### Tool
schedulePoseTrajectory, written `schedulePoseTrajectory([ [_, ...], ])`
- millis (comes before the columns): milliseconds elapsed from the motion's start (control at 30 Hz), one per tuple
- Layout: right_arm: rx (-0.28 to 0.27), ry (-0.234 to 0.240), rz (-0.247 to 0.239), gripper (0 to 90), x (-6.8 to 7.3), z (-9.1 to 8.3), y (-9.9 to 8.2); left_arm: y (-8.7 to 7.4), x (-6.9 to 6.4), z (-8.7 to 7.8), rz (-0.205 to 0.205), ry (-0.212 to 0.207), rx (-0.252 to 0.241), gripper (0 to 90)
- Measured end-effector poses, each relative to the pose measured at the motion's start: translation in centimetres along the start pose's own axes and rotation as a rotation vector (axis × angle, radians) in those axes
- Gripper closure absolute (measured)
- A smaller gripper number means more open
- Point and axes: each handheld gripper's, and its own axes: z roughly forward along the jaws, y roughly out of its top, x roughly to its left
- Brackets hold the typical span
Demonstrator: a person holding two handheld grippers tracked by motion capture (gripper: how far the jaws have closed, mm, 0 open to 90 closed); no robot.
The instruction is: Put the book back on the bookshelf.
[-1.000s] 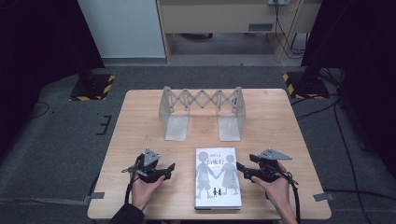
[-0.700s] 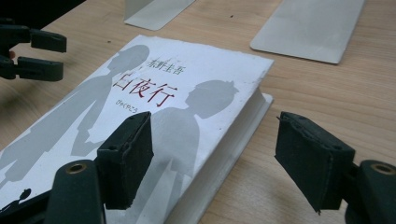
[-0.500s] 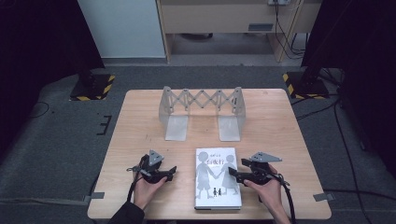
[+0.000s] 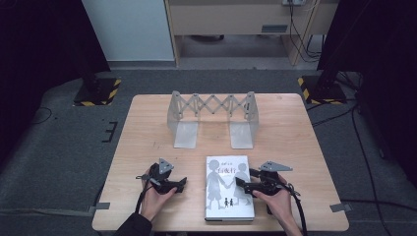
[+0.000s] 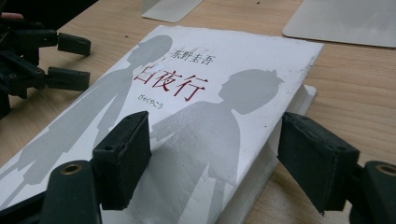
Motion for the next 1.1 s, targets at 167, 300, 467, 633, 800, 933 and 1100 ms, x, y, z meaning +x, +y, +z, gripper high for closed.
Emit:
schedulePoseTrajectory([
  [167,0.001,0.0,-0.011,25.3,0.0,0.1,0.0,0.0,0.1,0.1,-0.021,0.009,0.01,0.4],
  [300,-0.008,-0.011,-0.018,27.1,0.2,-0.1,0.3,0.0,0.1,0.1,-0.024,0.01,0.011,0.0],
  [467,-0.047,-0.014,-0.027,28.9,0.4,-0.6,0.8,0.0,0.1,0.1,-0.023,0.01,0.011,0.0],
  [633,-0.079,0.008,-0.027,29.2,0.6,-0.6,1.4,0.0,0.1,0.1,-0.022,0.01,0.011,0.0],
  [800,-0.096,0.033,-0.005,28.5,0.9,-0.3,1.7,0.0,0.1,0.1,-0.023,0.01,0.011,0.0],
  [933,-0.115,0.054,0.018,28.5,1.0,-0.2,1.9,0.1,0.1,0.2,-0.022,0.009,0.011,0.0],
  [1100,-0.103,0.061,0.025,28.1,1.3,0.4,1.9,0.1,0.1,0.2,-0.022,0.009,0.012,0.0],
])
